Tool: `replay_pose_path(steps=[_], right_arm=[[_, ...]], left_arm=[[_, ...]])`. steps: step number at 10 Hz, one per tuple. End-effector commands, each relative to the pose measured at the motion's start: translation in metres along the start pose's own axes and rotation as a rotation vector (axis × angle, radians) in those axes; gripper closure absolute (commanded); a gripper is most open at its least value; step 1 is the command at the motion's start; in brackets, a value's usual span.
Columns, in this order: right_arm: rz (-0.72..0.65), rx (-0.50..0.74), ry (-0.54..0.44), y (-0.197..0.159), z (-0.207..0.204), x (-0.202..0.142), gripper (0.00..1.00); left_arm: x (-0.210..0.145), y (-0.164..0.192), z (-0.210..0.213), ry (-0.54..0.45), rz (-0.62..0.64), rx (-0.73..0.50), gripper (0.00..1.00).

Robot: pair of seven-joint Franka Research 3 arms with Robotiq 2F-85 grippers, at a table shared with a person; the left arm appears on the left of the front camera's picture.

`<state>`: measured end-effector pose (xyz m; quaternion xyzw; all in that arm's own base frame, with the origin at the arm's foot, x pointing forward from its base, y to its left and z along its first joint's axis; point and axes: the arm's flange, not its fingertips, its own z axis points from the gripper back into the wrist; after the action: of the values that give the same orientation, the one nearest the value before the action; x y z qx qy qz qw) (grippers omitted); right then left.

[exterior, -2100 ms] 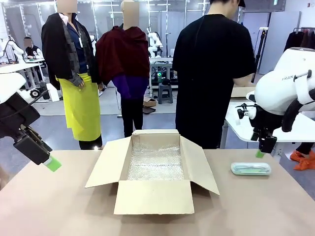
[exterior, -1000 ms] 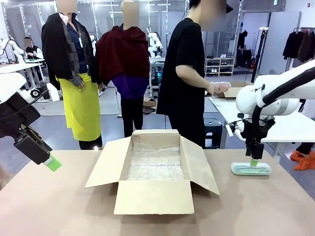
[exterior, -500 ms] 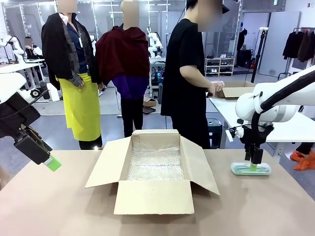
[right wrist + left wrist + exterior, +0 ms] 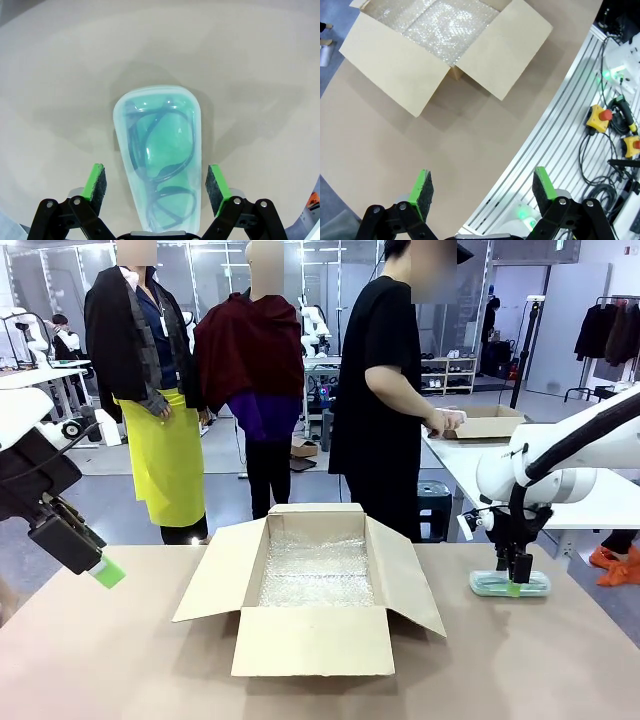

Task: Pack the glasses set securely to prepare it for shipping.
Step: Place the Glasses case inside the Package Box.

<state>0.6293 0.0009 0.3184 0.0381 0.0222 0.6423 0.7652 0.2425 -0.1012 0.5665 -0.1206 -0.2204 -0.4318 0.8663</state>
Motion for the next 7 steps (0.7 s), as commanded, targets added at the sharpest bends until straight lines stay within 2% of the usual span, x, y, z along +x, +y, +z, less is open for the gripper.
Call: replay_pose_path(steps=[1,3,4,5,6,7], right_arm=[[0.019,-0.033,0.0,0.0036,-0.0086,0.001,0.0],[-0.01,-0.095,0.02,0.0088,-0.0125,0.0024,0.1],[-0.009,-0.1,0.017,0.01,-0.0132,0.0024,0.23],[-0.007,-0.1,0.009,0.0105,-0.0138,0.0013,0.3],[0.007,-0.097,0.002,0.0107,-0.0135,-0.0003,0.43],[0.006,-0.098,0.001,0.0106,-0.0128,-0.0014,0.5]], left_arm=[[0.0004,0.0005,0.0011,-0.012,-0.016,-0.006,0.0],[0.0004,0.0005,0.0011,-0.012,-0.016,-0.006,0.0],[0.0004,0.0005,0.0011,-0.012,-0.016,-0.006,0.0],[0.0004,0.0005,0.0011,-0.012,-0.016,-0.006,0.0],[0.0004,0.0005,0.0011,-0.012,-0.016,-0.006,0.0],[0.0004,0.0005,0.0011,-0.012,-0.016,-0.006,0.0]])
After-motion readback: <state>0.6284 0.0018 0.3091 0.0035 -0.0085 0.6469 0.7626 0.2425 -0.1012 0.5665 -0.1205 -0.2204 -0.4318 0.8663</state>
